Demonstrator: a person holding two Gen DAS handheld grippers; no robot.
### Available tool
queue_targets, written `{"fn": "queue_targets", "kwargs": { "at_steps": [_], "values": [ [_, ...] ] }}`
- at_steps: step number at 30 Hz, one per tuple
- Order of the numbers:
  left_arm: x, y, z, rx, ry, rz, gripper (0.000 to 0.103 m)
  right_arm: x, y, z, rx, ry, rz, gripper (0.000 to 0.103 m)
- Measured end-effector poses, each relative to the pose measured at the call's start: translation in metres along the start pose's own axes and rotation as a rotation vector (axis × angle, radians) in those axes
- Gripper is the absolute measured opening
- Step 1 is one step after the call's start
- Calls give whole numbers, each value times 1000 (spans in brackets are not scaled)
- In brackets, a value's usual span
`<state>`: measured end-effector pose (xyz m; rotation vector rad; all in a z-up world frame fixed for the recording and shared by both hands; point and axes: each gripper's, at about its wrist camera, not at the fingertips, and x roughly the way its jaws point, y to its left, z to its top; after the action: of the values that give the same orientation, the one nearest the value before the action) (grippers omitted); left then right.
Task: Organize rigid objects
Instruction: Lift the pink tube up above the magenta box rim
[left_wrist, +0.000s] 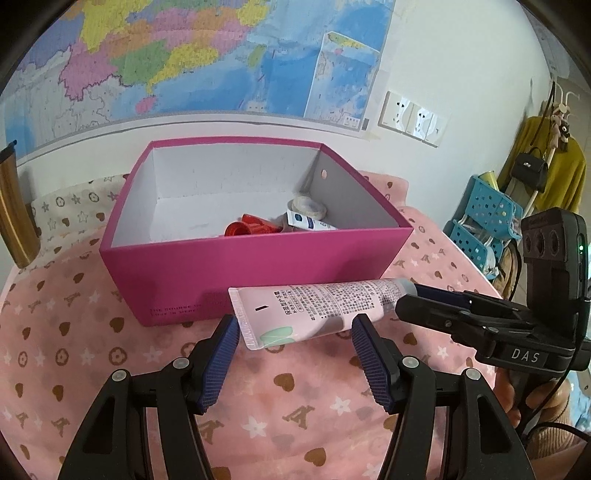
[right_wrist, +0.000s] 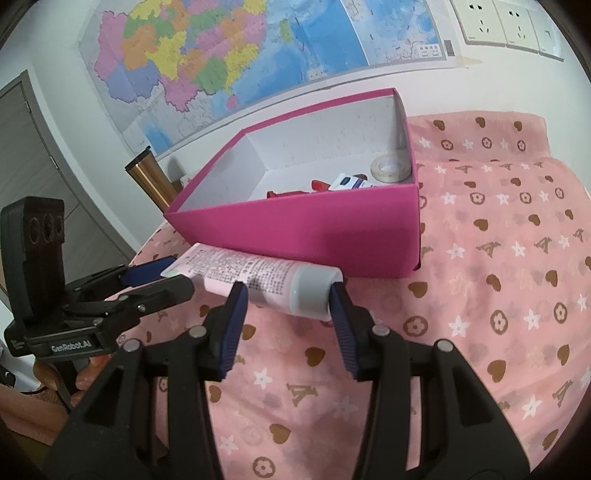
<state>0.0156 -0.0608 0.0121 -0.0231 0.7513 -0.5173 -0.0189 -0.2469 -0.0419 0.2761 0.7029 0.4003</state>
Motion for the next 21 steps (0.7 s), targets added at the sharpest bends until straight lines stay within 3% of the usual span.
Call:
{"fn": "queue_targets", "kwargs": {
  "at_steps": [21],
  "values": [
    [-6,0,10,3,-39,-3,64,-2,2,11,-13,-23,0,49]
  ]
}}
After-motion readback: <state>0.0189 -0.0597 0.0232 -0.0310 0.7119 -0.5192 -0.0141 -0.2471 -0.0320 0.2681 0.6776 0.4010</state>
